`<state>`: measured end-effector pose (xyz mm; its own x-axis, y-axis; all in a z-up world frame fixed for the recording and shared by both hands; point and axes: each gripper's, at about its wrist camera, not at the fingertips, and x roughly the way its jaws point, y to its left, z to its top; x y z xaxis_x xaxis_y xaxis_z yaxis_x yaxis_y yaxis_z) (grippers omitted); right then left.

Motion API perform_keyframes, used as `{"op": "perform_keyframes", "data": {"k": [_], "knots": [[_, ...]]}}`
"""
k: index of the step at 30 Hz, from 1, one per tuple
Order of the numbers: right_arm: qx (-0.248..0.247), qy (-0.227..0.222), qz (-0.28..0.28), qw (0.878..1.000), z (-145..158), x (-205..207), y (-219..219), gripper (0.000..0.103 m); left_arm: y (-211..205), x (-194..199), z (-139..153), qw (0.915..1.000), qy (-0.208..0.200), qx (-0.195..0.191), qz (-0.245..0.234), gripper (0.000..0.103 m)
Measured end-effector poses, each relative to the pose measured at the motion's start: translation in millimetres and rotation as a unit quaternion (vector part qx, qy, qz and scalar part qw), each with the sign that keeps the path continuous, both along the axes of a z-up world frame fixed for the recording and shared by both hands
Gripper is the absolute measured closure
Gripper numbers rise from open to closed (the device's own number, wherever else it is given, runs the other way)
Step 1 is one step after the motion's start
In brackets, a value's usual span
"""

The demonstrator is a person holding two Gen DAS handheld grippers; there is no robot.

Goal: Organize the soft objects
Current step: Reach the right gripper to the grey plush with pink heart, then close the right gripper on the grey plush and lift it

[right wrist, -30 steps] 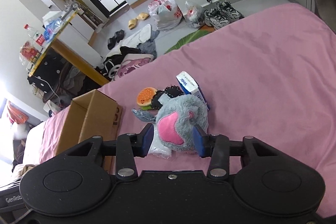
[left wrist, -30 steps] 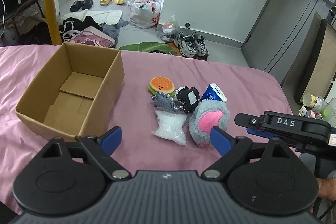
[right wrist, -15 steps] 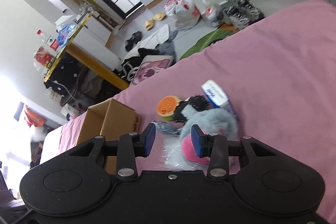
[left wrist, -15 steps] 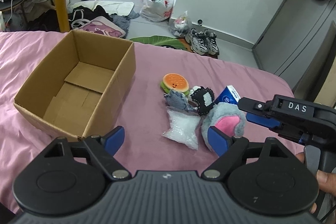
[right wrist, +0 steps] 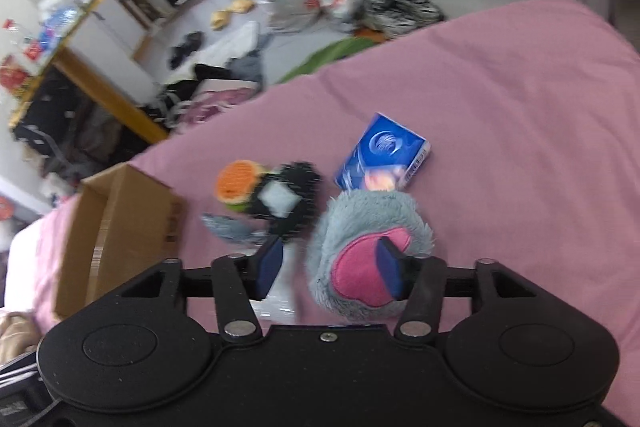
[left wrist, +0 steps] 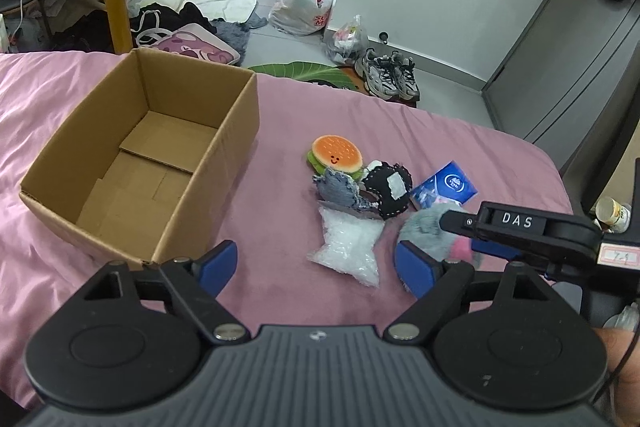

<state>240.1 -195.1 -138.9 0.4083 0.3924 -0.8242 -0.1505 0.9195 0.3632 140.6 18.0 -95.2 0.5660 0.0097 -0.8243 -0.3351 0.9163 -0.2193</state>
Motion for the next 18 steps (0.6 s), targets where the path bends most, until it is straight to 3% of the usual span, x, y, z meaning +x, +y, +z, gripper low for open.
{"op": "perform_keyframes", "data": {"k": [8,13,18], "knots": [[-0.027,0.017,-0.037,0.999,-12,1,-10,0.052,-14,9,-5,0.9998,-0.001,-0.007,-0.018,0.017],[0.001,0.048,-0.093,0.995,-26,8,-33,0.07,-24,19,-9,0.9996,-0.003,-0.013,-0.027,0.017],[0.02,0.058,-0.112,0.992,-35,9,-41,0.081,-28,25,-16,0.9993,0.001,-0.02,-0.031,0.017]]}}
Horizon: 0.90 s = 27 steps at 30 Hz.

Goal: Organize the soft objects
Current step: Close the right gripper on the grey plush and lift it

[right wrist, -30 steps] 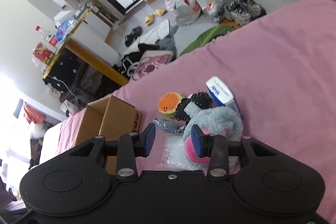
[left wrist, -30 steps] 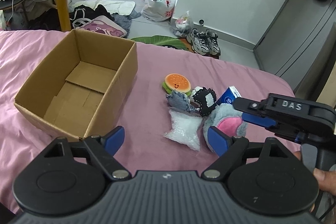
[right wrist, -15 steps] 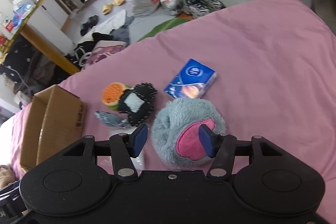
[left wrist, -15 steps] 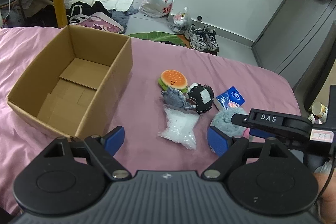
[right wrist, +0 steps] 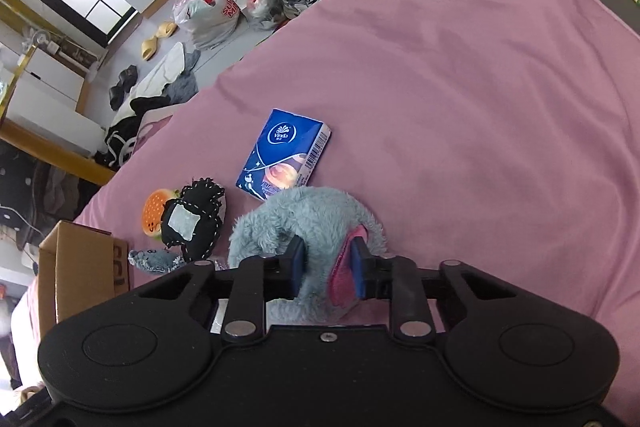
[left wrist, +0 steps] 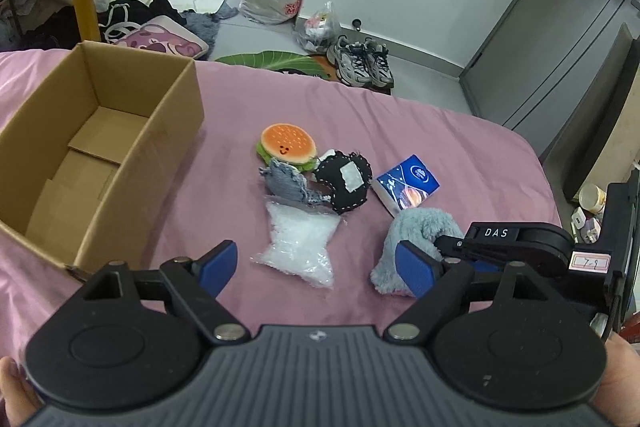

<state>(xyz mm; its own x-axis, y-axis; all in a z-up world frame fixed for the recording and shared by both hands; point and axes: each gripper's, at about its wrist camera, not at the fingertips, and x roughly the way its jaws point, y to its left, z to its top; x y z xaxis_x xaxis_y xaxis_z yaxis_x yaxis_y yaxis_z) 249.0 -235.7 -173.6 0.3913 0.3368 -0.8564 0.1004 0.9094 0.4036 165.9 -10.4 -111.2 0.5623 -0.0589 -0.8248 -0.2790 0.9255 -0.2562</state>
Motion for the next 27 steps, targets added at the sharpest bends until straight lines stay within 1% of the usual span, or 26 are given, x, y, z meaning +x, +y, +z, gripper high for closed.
{"op": "perform_keyframes", "data": {"k": [3,9,16,18,20,27], "knots": [[0.02,-0.004,0.014,1.0,3,-3,1,0.083,0,1,-1,1.0,-0.001,-0.003,0.0,0.02],[0.051,-0.016,0.053,0.997,14,-10,11,0.084,5,-1,1,0.9998,-0.007,-0.015,0.012,0.028],[0.074,-0.015,0.097,0.992,23,-22,24,0.083,8,-5,2,0.9991,-0.013,-0.033,0.023,0.035],[0.08,-0.013,0.108,0.991,23,-25,26,0.083,9,-6,1,0.9988,-0.012,-0.04,0.025,0.039],[0.084,-0.009,0.117,0.99,24,-27,30,0.083,11,-7,-2,0.9982,-0.008,-0.051,0.029,0.048],[0.105,0.005,0.144,0.984,23,-35,37,0.083,21,-14,-14,0.9948,0.002,-0.087,0.052,0.06]]}}
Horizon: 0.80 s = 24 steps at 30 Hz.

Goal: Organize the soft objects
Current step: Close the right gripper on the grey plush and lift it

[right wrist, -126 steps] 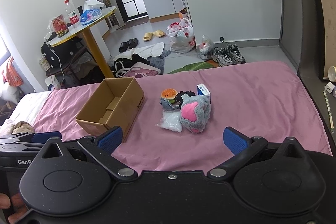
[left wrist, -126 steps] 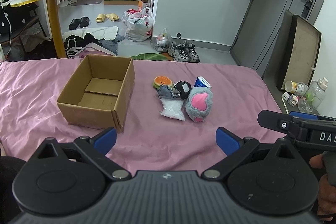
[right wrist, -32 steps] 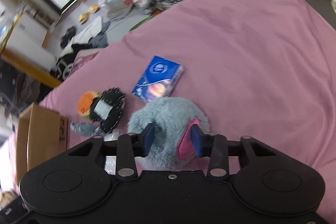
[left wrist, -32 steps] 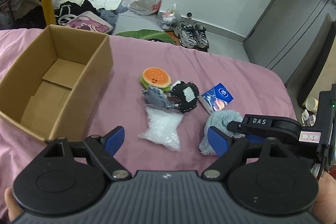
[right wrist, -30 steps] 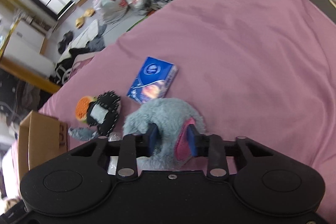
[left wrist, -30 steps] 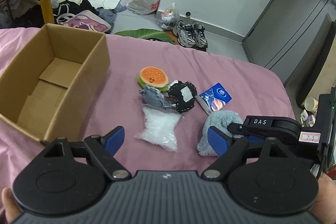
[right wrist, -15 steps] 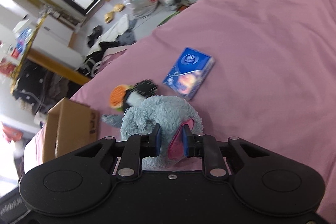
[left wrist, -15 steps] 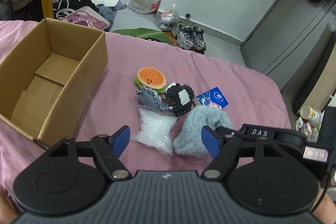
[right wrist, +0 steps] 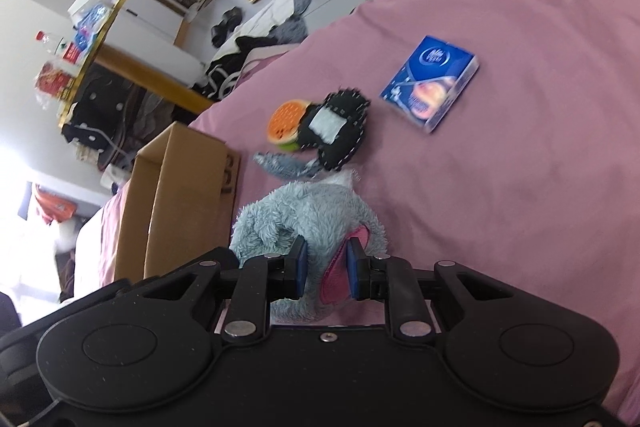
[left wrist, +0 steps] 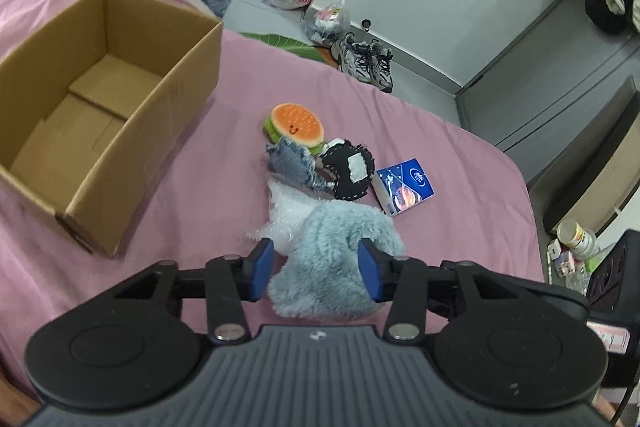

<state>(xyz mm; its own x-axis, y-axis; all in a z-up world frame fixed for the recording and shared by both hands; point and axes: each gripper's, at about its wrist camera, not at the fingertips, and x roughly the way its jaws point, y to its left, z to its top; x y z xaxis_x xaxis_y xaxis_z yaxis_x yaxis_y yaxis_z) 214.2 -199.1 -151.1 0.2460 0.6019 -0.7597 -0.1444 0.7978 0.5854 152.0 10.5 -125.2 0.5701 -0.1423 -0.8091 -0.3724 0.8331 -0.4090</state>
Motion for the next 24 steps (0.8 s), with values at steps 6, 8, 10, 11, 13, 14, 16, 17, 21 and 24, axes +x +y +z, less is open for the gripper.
{"op": "perform_keyframes", "data": {"k": [6,8,10,11,13,14,16,17,21,24], "knots": [[0.006,-0.004,0.022,1.0,1,-5,8,0.083,5,-1,-8,0.9997,0.008,-0.019,0.016,0.068],[0.004,-0.004,0.027,1.0,1,-6,11,0.083,7,-1,-13,0.9993,0.016,-0.027,0.02,0.069],[-0.002,-0.007,0.031,0.999,1,-8,13,0.083,7,-2,-17,0.9992,0.019,-0.028,0.021,0.07],[-0.004,-0.007,0.033,0.999,1,-9,13,0.083,8,-3,-19,0.9991,0.022,-0.029,0.023,0.071],[-0.011,-0.007,0.037,0.999,1,-9,16,0.083,9,-4,-24,0.9987,0.028,-0.034,0.027,0.073],[-0.013,-0.007,0.039,0.999,0,-10,17,0.083,9,-5,-26,0.9984,0.03,-0.037,0.03,0.073],[-0.02,-0.007,0.043,0.999,0,-11,17,0.083,10,-6,-29,0.9983,0.031,-0.038,0.031,0.074],[-0.023,-0.006,0.044,0.999,-1,-10,18,0.083,10,-6,-31,0.9982,0.032,-0.039,0.032,0.075],[-0.031,-0.006,0.046,0.998,-2,-11,18,0.083,9,-8,-37,0.9979,0.034,-0.043,0.034,0.076],[-0.032,-0.013,0.048,0.998,0,-13,19,0.083,8,-9,-35,0.9982,0.029,-0.041,0.033,0.078]]}}
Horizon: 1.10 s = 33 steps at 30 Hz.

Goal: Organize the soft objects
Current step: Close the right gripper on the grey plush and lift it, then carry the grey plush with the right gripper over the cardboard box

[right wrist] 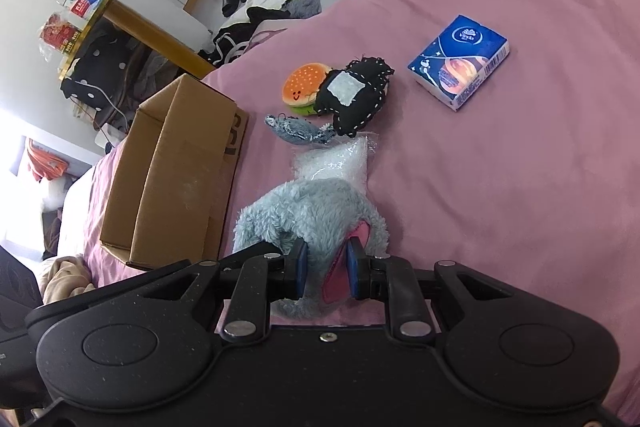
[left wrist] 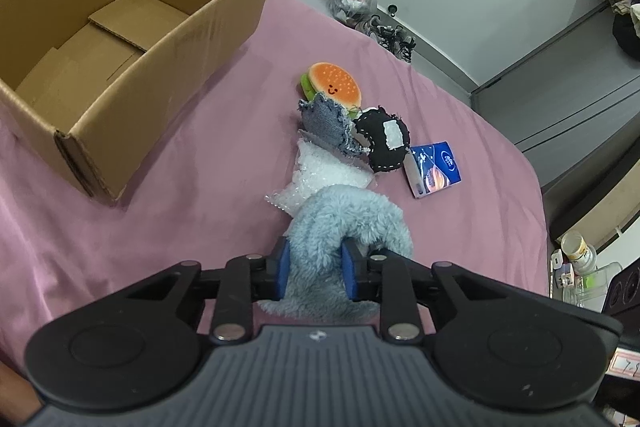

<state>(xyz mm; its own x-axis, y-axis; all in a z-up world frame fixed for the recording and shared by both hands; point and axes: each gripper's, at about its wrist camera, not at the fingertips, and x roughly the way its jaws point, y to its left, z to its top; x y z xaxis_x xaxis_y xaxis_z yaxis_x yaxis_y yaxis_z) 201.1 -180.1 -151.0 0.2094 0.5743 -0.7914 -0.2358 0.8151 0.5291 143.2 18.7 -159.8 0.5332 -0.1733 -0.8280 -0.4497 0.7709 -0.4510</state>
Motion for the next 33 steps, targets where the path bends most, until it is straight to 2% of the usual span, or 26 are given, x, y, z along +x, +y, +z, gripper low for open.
{"op": "perform_keyframes", "data": {"k": [15,33], "knots": [[0.041,-0.039,-0.006,0.998,40,-10,0,0.083,5,-17,46,0.9983,-0.056,0.018,-0.005,0.079],[0.054,-0.09,0.008,0.994,79,-27,43,0.083,37,-43,87,0.9938,-0.104,0.033,0.018,0.079]]}}
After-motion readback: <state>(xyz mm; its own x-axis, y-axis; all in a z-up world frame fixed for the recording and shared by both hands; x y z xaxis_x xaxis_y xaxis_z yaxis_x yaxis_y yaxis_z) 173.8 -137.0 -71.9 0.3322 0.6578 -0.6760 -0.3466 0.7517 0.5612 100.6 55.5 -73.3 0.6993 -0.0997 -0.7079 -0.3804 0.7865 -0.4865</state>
